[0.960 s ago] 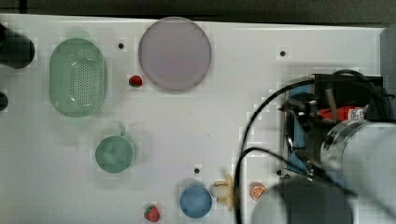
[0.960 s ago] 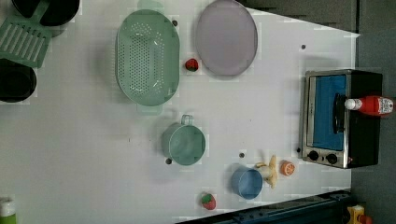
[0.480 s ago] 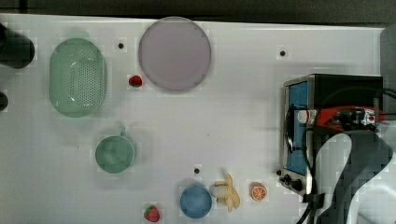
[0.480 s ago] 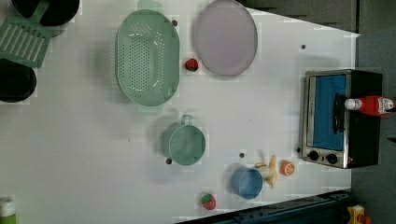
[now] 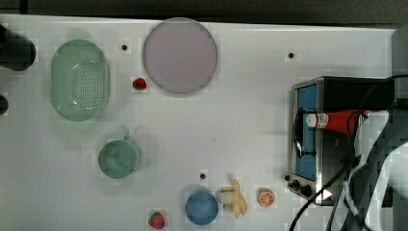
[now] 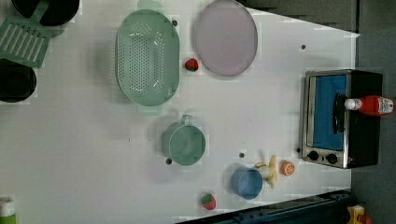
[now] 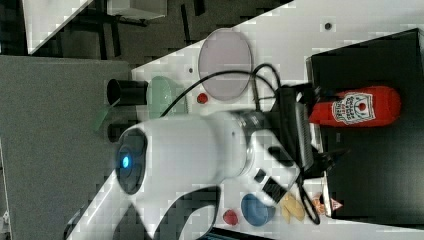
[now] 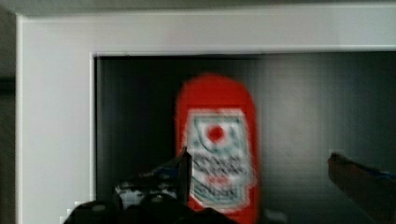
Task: Pick Ketchup from oven and place it on table.
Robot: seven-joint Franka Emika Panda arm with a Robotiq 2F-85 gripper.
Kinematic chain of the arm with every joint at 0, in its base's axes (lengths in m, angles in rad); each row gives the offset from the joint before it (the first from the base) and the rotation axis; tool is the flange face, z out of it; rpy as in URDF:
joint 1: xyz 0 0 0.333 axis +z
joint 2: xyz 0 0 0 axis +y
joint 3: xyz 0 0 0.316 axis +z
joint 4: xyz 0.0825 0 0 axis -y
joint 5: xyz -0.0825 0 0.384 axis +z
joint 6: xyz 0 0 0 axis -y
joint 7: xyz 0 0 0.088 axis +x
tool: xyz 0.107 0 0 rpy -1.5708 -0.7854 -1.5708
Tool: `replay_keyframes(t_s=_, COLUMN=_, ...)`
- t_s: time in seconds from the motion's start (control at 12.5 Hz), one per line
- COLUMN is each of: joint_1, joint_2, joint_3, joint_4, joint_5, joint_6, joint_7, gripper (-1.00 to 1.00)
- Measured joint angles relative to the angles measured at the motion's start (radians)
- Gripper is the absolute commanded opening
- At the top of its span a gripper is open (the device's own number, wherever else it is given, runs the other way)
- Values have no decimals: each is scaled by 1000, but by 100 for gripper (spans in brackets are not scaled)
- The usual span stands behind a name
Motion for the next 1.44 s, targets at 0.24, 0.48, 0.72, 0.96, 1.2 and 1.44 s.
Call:
replay_keyframes(t_s=0.24, joint_1=-2, joint_2=73, joint_3=-4, joint_4=10, joint_5=92, joint_6=17, joint_7=2, gripper=100)
replay_keyframes(t_s=0.48, joint_1=-8, joint_2=109, joint_3=4, joint_4=-5, joint_5=119, joint_6=55, joint_7=0, gripper=100)
replay_keyframes(t_s=0.72, joint_1=-15, joint_2=142, joint_3=18, joint_4=-6, joint_5=127, joint_6=81, joint_7=4, gripper=100)
replay_keyframes(t_s=0.96, joint_1=-16, joint_2=166, joint_3=20, joint_4=-12, joint_5=196, joint_6=116, joint_7=1, gripper=43)
replay_keyframes(t_s=1.2, joint_1=-17, joint_2=162, joint_3=16, joint_4=-21, joint_5=194, joint_6=116, joint_7=4, gripper=27)
replay_keyframes(t_s=1.44, joint_1=-27, joint_2=146, joint_3=20, joint_4=-12, joint_5=164, joint_6=35, joint_7=2, gripper=27)
